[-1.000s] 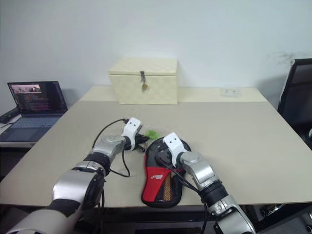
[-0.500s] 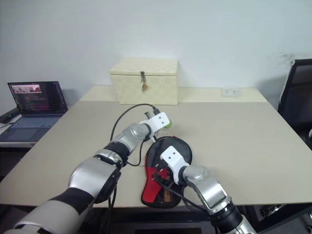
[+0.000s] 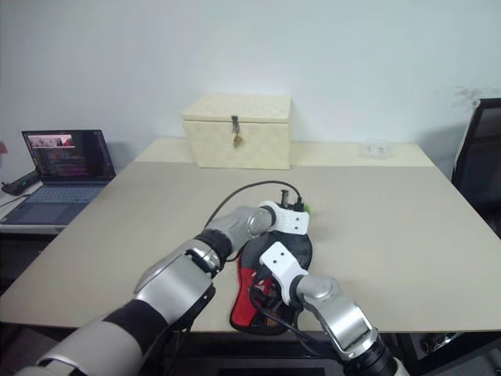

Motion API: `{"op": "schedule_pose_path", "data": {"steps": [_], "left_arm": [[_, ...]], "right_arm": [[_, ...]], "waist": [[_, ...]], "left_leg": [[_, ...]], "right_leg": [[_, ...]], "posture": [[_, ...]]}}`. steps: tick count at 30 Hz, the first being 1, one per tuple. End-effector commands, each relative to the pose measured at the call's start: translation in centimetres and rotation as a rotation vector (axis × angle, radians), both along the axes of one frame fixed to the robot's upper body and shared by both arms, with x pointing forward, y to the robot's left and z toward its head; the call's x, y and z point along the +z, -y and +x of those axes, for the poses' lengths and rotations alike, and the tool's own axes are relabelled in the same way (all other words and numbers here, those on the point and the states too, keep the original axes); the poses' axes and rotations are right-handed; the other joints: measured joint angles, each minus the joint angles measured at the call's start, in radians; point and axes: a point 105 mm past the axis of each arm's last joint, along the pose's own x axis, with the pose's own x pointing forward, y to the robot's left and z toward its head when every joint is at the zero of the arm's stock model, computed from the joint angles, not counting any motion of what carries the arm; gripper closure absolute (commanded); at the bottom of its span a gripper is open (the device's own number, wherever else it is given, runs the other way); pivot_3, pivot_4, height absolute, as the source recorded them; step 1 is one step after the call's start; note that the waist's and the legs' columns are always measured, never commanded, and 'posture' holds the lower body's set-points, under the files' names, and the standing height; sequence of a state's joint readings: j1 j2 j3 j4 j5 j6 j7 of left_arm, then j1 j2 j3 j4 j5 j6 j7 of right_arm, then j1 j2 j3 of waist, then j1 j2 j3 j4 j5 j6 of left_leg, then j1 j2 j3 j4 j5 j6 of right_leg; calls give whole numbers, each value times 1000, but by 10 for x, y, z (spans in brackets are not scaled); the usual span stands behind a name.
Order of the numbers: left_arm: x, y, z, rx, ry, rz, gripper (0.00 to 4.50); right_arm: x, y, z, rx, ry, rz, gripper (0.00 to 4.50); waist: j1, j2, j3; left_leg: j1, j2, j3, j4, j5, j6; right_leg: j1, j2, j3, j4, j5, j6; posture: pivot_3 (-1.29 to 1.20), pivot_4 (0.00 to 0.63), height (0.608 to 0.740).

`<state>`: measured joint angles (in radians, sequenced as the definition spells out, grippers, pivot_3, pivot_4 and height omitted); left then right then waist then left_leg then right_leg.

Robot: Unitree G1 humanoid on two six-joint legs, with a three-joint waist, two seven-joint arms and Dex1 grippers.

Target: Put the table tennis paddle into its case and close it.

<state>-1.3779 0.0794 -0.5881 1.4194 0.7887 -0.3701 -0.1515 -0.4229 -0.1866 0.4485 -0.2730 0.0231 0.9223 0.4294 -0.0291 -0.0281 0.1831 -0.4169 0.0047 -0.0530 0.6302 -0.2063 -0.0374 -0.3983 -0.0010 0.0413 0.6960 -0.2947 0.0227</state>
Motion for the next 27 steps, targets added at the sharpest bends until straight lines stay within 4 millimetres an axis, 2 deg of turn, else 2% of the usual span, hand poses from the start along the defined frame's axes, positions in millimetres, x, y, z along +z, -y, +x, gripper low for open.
{"op": "schedule_pose_path", "data": {"steps": [1, 9, 15, 20, 23, 25, 27], "left_arm": [[35, 37, -11, -130, 113, -34, 4494], [34, 74, -34, -274, 70, -90, 4494], [13, 78, -45, -306, -87, -100, 4494], [4, 73, -47, -304, -204, -126, 2753], [-5, 67, -51, -303, -338, -152, 1646], [-17, 60, -57, -295, -524, -175, 909], [-17, 56, -59, -288, -650, -238, 171]], "right_arm": [[-54, 3, -24, 6, -226, -93, 0], [-54, 1, -23, 17, -223, -92, 0], [-52, 1, -17, 11, -212, -89, 0], [-51, 2, -14, 5, -206, -87, 0], [-48, 3, -10, 2, -199, -85, 0], [-45, 4, -6, -5, -192, -82, 0], [-43, 6, -2, -11, -187, -80, 0]], "waist": [[0, 0, 0], [0, 0, 0], [-3, 0, -1], [-4, 0, -1], [-6, 1, -1], [-7, 0, -2], [-9, 0, -2]], "left_leg": [[0, -3, 0, 0, 0, 0], [2, -7, -2, 0, 0, 0], [3, -8, -2, 0, 0, 0], [4, -8, -2, 0, 0, 0], [5, -8, -1, 0, 0, 0], [9, -8, -1, -1, 0, 0], [14, -8, -1, -1, 0, 0]], "right_leg": [[0, 0, 0, 0, 0, 0], [3, -3, -1, 0, -1, 2], [4, -4, 0, 0, -2, 3], [5, -4, 0, 0, -2, 3], [6, -4, 0, 0, -2, 3], [10, -4, 0, 0, -2, 3], [14, -4, 0, 0, -2, 3]], "posture": [[0, 150, 740], [0, 150, 740], [0, 150, 740], [0, 150, 740], [0, 150, 740], [0, 150, 740], [0, 150, 740]]}}
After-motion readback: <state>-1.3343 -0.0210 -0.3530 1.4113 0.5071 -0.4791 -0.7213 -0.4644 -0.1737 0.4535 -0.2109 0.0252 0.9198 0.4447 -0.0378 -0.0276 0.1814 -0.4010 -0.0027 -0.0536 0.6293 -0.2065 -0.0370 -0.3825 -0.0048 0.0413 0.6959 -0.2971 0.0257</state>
